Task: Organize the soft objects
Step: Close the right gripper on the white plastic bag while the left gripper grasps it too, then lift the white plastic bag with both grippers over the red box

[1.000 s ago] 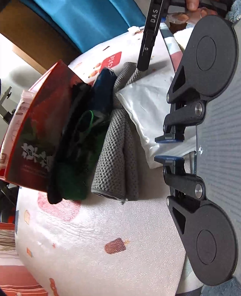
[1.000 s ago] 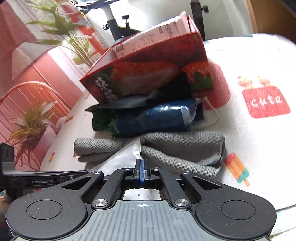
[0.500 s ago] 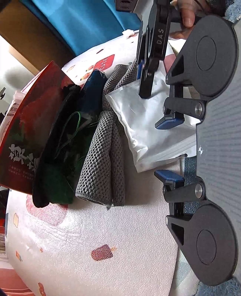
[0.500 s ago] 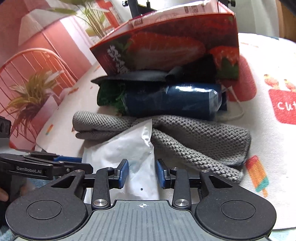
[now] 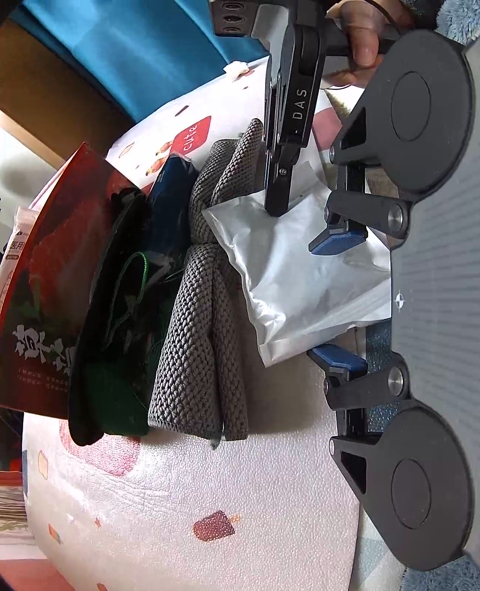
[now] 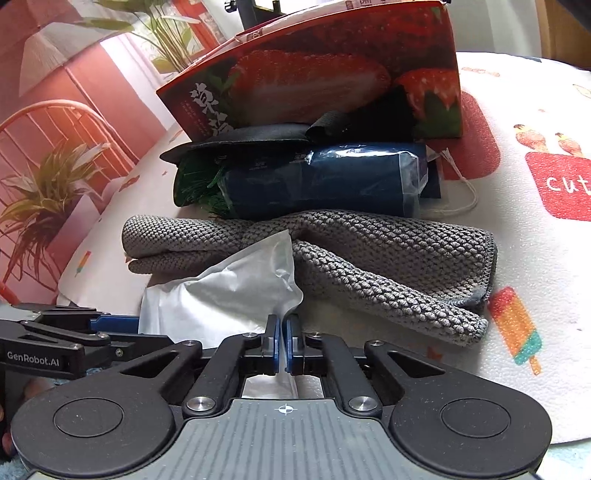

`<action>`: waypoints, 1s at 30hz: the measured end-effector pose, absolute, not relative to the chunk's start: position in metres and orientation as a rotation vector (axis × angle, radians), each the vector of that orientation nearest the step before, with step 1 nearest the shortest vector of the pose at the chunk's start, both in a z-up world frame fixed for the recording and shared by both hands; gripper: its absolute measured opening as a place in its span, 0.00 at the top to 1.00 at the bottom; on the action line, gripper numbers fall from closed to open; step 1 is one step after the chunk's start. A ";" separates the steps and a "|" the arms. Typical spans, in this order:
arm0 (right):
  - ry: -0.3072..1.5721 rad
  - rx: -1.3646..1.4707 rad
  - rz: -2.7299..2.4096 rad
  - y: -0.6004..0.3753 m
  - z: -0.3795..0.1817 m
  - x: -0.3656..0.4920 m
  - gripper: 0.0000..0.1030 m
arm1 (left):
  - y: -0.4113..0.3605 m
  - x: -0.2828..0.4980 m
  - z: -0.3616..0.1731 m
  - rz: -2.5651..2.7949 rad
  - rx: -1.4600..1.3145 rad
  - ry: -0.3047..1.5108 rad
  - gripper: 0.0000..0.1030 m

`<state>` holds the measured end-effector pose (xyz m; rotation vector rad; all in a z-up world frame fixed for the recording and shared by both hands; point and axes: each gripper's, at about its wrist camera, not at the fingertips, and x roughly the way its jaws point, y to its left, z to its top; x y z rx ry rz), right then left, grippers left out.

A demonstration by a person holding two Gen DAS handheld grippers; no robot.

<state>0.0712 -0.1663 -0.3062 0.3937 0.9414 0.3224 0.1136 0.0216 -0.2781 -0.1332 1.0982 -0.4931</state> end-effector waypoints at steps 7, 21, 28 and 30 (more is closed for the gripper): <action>0.909 0.407 0.331 -0.169 -0.298 0.065 0.98 | 0.027 0.113 -0.278 -0.478 -0.168 1.081 0.78; 0.734 0.360 0.373 -0.167 -0.244 0.056 1.00 | 0.042 0.113 -0.228 -0.457 -0.204 0.904 0.89; 0.653 0.342 0.367 -0.175 -0.211 0.072 1.00 | 0.035 0.127 -0.192 -0.469 -0.177 0.805 0.89; 0.628 0.333 0.362 -0.178 -0.199 0.080 1.00 | 0.031 0.136 -0.180 -0.472 -0.164 0.778 0.89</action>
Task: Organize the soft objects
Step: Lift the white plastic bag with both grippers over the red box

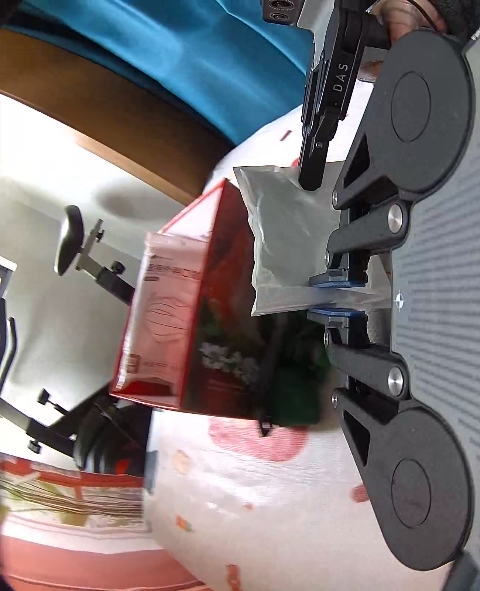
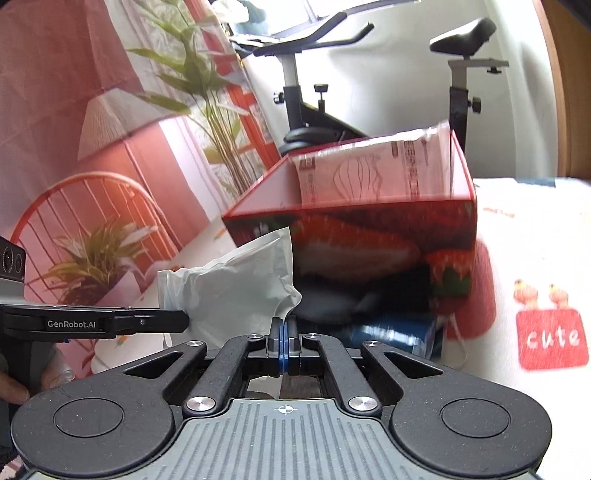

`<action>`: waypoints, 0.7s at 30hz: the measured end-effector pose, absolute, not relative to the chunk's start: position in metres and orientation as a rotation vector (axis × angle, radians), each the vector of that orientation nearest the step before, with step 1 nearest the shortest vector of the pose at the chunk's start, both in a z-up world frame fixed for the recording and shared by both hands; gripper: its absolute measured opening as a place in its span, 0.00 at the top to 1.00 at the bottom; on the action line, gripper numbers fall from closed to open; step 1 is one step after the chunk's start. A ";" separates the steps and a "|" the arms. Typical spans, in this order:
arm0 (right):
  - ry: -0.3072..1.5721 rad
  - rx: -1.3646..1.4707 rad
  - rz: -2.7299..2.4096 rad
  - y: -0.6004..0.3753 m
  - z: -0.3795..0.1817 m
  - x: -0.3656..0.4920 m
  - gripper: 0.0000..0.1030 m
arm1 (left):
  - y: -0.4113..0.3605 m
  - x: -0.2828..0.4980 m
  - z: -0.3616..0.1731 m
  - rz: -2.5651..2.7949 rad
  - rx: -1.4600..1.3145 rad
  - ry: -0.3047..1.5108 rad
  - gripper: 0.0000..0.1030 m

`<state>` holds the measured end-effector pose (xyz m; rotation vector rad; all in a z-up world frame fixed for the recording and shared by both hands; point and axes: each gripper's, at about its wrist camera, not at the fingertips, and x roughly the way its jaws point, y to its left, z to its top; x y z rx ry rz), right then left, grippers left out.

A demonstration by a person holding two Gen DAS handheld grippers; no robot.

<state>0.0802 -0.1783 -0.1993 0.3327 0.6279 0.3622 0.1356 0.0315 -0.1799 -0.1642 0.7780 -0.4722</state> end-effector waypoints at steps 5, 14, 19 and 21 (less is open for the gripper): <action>0.561 0.315 0.345 -0.190 -0.169 0.112 1.00 | 0.020 0.170 -0.149 -0.478 -0.122 0.703 0.89; 0.528 0.279 0.295 -0.204 -0.139 0.211 1.00 | -0.010 0.253 -0.111 -0.414 -0.048 0.598 0.89; 0.589 0.304 0.271 -0.205 -0.158 0.263 0.99 | -0.015 0.301 -0.132 -0.371 -0.049 0.659 0.89; 0.630 0.316 0.261 -0.204 -0.172 0.281 1.00 | -0.018 0.315 -0.142 -0.357 -0.039 0.688 0.89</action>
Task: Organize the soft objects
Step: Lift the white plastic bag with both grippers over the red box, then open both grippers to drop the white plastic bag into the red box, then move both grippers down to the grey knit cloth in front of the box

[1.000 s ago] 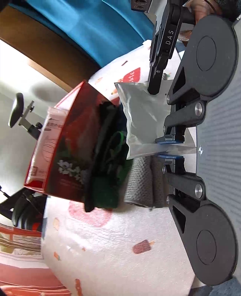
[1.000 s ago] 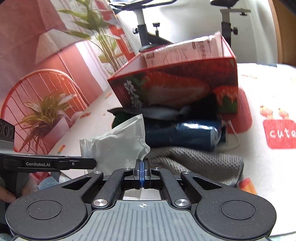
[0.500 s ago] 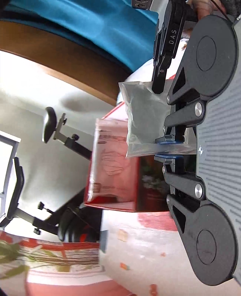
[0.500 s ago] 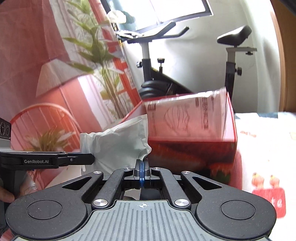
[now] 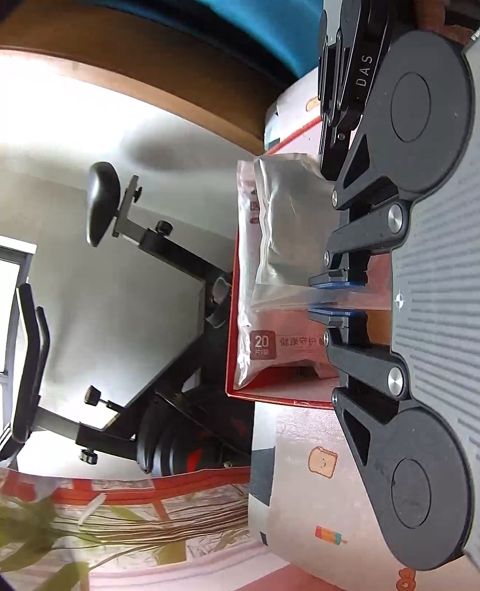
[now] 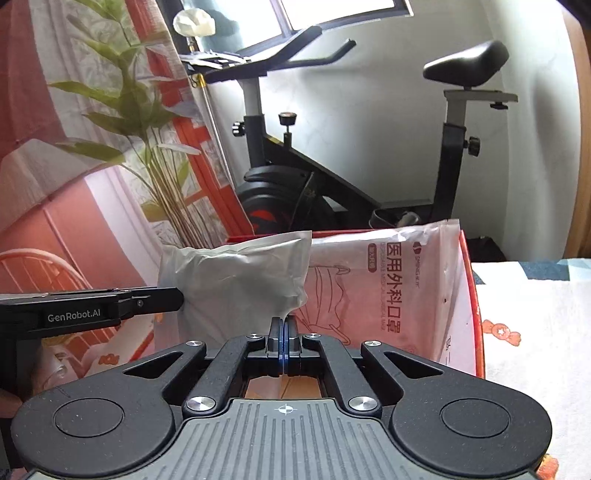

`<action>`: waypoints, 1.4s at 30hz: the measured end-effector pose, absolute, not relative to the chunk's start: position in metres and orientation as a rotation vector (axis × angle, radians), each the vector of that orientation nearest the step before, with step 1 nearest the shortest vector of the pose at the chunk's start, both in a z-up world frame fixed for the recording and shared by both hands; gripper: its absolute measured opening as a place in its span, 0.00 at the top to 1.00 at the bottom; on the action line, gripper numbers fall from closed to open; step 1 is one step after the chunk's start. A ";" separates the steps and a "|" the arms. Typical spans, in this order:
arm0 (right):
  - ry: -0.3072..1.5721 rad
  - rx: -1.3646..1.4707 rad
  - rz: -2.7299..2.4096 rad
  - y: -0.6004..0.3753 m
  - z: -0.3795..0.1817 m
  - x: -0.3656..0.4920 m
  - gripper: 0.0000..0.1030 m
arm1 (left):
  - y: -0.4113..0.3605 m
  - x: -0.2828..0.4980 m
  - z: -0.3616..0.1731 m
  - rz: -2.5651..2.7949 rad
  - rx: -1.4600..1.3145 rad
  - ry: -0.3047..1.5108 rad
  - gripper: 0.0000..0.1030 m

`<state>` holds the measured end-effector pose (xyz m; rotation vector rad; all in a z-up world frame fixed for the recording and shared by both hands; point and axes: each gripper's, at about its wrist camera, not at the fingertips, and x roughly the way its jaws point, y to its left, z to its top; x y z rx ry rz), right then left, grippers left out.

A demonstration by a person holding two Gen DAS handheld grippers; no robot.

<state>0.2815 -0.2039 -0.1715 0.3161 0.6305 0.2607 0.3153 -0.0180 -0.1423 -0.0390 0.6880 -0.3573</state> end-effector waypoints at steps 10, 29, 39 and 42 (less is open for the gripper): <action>0.864 0.404 0.218 -0.201 -0.236 0.334 0.99 | -0.020 0.354 -0.182 -0.327 0.048 0.815 0.89; 0.639 0.196 0.120 -0.180 -0.185 0.273 0.34 | 0.000 0.289 -0.137 -0.338 0.039 0.614 0.10; 0.512 0.265 0.127 -0.199 -0.182 0.187 0.01 | 0.033 0.226 -0.136 -0.292 -0.006 0.573 0.00; 0.479 0.288 0.146 -0.201 -0.189 0.162 0.01 | 0.039 0.202 -0.143 -0.287 -0.017 0.565 0.00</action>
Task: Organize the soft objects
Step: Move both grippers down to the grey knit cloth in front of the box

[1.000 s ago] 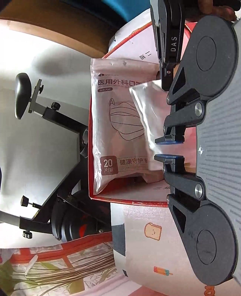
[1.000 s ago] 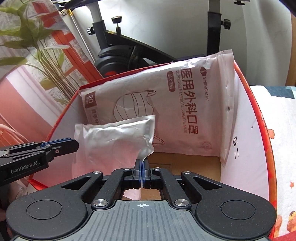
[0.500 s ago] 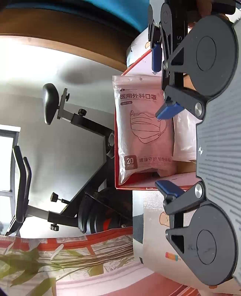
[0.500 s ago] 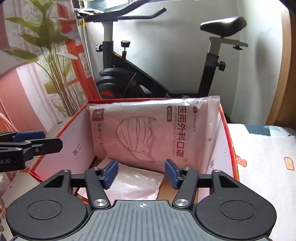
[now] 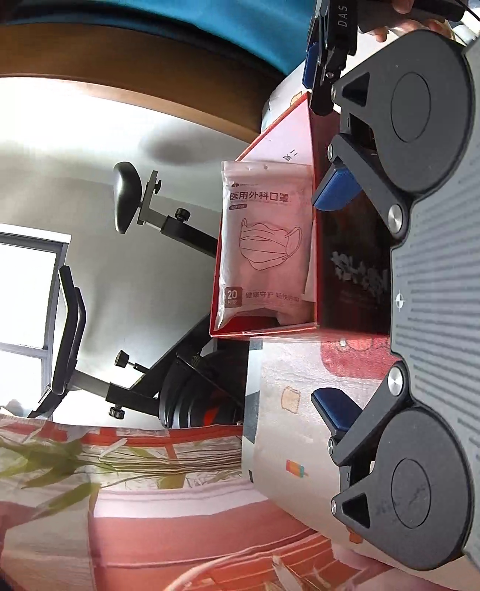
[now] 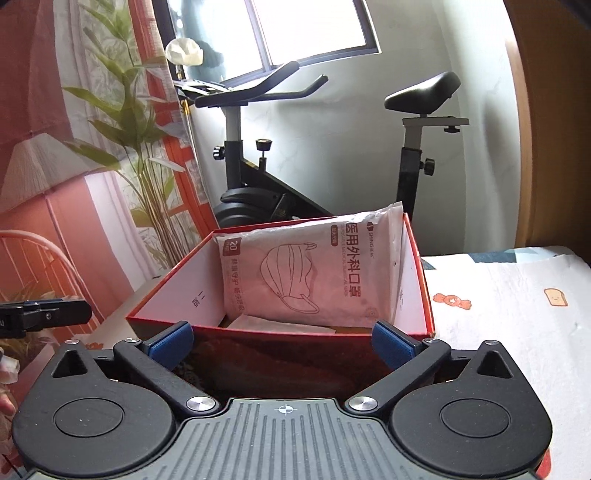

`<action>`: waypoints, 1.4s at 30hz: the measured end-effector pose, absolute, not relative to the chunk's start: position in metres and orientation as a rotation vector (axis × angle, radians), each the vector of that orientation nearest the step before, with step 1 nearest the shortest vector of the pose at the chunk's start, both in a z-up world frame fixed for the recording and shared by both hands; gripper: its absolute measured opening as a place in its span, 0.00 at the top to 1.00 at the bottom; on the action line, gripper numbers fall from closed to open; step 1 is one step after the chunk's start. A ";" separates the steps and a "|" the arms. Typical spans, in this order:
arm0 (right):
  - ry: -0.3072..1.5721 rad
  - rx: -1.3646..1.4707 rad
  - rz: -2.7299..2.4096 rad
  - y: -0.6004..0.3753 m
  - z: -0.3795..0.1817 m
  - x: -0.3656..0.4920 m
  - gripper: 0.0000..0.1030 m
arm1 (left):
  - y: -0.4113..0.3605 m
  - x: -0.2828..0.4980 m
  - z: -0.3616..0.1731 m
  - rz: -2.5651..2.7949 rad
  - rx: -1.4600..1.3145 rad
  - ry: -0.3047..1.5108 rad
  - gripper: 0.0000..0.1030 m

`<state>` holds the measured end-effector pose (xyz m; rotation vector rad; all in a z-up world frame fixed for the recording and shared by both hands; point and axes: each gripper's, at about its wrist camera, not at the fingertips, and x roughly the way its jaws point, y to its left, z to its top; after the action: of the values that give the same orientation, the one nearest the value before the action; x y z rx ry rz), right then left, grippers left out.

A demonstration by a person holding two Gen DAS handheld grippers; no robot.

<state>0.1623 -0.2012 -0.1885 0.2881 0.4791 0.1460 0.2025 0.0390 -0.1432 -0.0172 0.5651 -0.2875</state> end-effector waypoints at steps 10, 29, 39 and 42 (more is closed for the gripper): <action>0.513 0.217 0.115 -0.199 -0.232 0.087 0.00 | 0.038 0.148 -0.185 -0.260 -0.031 0.610 0.00; 0.760 0.220 0.011 -0.200 -0.306 0.077 0.00 | 0.030 0.133 -0.240 -0.232 -0.032 0.737 0.00; 0.764 0.130 0.011 -0.184 -0.316 0.081 0.00 | 0.033 0.141 -0.257 -0.228 -0.083 0.798 0.01; 0.757 0.133 0.006 -0.184 -0.316 0.081 0.00 | 0.037 0.142 -0.260 -0.226 -0.106 0.813 0.01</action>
<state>0.0808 -0.1838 -0.3160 0.1331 0.7566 0.0056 0.1423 0.0367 -0.2597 -0.1057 0.8133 -0.2255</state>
